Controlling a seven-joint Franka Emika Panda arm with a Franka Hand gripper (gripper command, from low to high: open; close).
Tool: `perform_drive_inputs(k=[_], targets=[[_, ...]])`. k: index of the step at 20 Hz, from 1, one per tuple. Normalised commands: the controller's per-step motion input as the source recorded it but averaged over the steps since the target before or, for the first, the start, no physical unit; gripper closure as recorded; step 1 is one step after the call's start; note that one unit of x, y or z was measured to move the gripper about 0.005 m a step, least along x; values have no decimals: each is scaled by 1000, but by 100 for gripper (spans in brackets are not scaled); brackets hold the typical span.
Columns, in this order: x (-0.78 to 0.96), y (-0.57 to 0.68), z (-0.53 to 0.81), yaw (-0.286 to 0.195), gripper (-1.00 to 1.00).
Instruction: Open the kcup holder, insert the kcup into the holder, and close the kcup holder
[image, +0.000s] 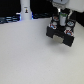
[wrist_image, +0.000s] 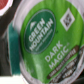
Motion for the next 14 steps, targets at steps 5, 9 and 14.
perform_drive_inputs(k=[5,9,14], targets=[[17,29,-165,-9,100],[39,47,-189,19,100],[40,54,-182,18,100]])
